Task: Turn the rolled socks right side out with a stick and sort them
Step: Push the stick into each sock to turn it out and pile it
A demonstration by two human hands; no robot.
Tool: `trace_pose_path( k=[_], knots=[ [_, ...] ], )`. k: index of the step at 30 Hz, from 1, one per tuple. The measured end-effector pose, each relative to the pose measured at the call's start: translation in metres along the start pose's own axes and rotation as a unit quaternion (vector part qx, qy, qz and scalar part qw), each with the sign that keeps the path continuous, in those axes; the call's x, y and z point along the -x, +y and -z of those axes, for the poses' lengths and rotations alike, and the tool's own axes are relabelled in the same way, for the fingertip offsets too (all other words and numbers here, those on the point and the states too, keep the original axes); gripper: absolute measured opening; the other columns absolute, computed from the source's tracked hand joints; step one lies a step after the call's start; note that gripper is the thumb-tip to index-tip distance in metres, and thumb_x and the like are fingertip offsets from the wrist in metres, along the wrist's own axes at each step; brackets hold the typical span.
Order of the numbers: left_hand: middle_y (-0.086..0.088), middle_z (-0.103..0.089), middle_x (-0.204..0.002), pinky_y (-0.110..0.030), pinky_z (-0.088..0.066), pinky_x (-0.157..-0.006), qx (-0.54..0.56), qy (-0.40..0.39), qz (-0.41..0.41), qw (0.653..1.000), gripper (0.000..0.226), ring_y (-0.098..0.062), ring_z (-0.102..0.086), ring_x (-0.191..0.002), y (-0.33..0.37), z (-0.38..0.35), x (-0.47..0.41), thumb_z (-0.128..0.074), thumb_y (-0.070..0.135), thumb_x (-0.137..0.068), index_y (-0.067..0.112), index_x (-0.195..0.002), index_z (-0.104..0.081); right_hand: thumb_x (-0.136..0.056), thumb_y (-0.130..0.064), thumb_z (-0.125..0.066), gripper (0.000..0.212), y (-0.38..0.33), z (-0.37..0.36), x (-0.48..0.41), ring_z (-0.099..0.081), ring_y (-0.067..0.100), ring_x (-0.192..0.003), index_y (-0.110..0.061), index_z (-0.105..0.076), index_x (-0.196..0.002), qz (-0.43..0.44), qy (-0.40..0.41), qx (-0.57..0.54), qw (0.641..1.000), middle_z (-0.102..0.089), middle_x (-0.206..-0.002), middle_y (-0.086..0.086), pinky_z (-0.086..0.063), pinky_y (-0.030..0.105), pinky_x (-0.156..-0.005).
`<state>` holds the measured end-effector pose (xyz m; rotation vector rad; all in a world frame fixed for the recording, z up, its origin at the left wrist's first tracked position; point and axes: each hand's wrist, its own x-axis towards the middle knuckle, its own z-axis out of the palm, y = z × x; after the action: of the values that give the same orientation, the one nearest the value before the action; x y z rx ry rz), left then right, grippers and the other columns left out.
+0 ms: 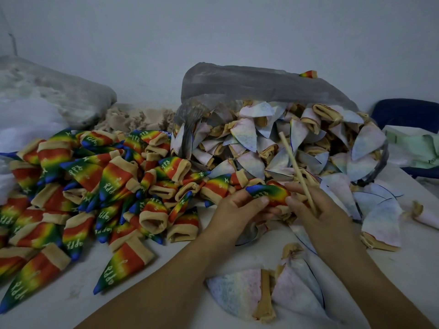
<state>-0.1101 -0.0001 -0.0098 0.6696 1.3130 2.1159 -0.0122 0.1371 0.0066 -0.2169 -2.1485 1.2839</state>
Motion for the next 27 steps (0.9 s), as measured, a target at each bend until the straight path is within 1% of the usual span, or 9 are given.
trace_pose_path(
  k=[2,5,8,12,16,19,21,24,27],
  knots=[
    [-0.009,-0.075,-0.085,-0.02,-0.056,-0.071,-0.002,0.004,0.0,1.0,0.016,-0.015,-0.072,-0.078,0.0,0.001,0.0,-0.055,0.001,-0.095,0.004,-0.103,-0.068,-0.081,-0.042,-0.056,0.021,0.0,0.0,0.0,-0.059,-0.005,-0.095,-0.043,-0.061,-0.102,0.015,-0.002,0.044,0.999,-0.063,-0.102,-0.021,-0.049,0.022,-0.083],
    [-0.011,-0.075,-0.085,-0.021,-0.057,-0.072,-0.007,0.002,0.003,1.0,0.015,-0.017,-0.072,-0.079,-0.001,0.002,-0.001,-0.056,0.002,-0.095,0.004,-0.102,-0.068,-0.087,-0.034,-0.057,0.021,0.0,0.001,-0.001,-0.058,-0.004,-0.089,-0.033,-0.063,-0.107,0.043,0.005,0.119,0.992,-0.061,-0.098,-0.016,-0.05,0.024,-0.078],
    [-0.01,-0.075,-0.084,-0.021,-0.056,-0.071,-0.004,-0.003,0.006,1.0,0.015,-0.017,-0.072,-0.077,-0.002,0.003,-0.001,-0.055,0.002,-0.095,0.005,-0.103,-0.068,-0.089,-0.03,-0.058,0.016,0.0,0.0,-0.002,-0.052,-0.011,-0.087,-0.028,-0.062,-0.105,0.065,0.01,0.179,0.982,-0.055,-0.093,-0.016,-0.04,0.008,-0.07],
    [-0.009,-0.076,-0.083,-0.02,-0.056,-0.07,-0.011,-0.012,0.008,1.0,0.015,-0.015,-0.073,-0.076,-0.002,0.002,-0.001,-0.055,0.002,-0.096,0.006,-0.102,-0.068,-0.09,-0.028,-0.058,0.011,-0.002,-0.002,-0.001,-0.048,-0.017,-0.083,-0.034,-0.05,-0.095,0.059,0.013,0.202,0.978,-0.05,-0.085,-0.017,-0.037,0.003,-0.066],
    [-0.009,-0.075,-0.081,-0.022,-0.057,-0.07,-0.029,-0.012,0.013,0.999,0.014,-0.015,-0.072,-0.074,-0.003,0.0,0.0,-0.056,0.003,-0.096,0.007,-0.098,-0.069,-0.09,-0.032,-0.056,0.014,0.0,-0.004,-0.001,-0.054,-0.007,-0.074,-0.035,-0.046,-0.081,0.01,0.009,0.149,0.989,-0.057,-0.08,-0.008,-0.038,0.011,-0.057],
    [-0.007,-0.073,-0.079,-0.025,-0.056,-0.068,-0.033,-0.012,0.018,0.999,0.01,-0.016,-0.068,-0.071,-0.002,0.001,-0.001,-0.061,0.01,-0.094,0.008,-0.1,-0.068,-0.086,-0.041,-0.057,0.012,0.001,-0.005,-0.001,-0.06,0.008,-0.074,-0.031,-0.049,-0.087,-0.024,0.002,0.066,0.997,-0.061,-0.082,0.002,-0.048,0.026,-0.063],
    [-0.007,-0.072,-0.085,-0.031,-0.055,-0.073,-0.022,-0.02,0.024,0.999,0.018,-0.016,-0.066,-0.075,-0.001,0.001,-0.001,-0.068,0.021,-0.086,0.011,-0.101,-0.07,-0.079,-0.053,-0.055,0.023,0.0,-0.006,0.001,-0.061,0.009,-0.074,-0.033,-0.05,-0.089,-0.027,-0.003,0.035,0.999,-0.063,-0.082,-0.005,-0.049,0.028,-0.064],
    [-0.015,-0.072,-0.109,-0.042,-0.053,-0.094,0.034,-0.038,0.046,0.998,0.022,-0.028,-0.067,-0.101,0.002,-0.002,0.0,-0.07,0.022,-0.08,0.014,-0.101,-0.075,-0.07,-0.064,-0.053,0.028,-0.002,-0.009,0.001,-0.062,0.0,-0.075,-0.043,-0.049,-0.088,-0.024,-0.006,0.018,1.0,-0.062,-0.083,-0.015,-0.048,0.027,-0.065],
    [-0.011,-0.075,-0.097,-0.03,-0.058,-0.077,0.083,-0.035,0.052,0.995,0.016,-0.021,-0.072,-0.09,0.005,-0.003,0.0,-0.066,0.014,-0.082,0.011,-0.094,-0.076,-0.069,-0.064,-0.057,0.027,-0.004,-0.012,0.002,-0.063,0.0,-0.079,-0.046,-0.052,-0.088,-0.007,-0.005,-0.012,1.0,-0.063,-0.09,-0.021,-0.048,0.021,-0.065]
  ],
)
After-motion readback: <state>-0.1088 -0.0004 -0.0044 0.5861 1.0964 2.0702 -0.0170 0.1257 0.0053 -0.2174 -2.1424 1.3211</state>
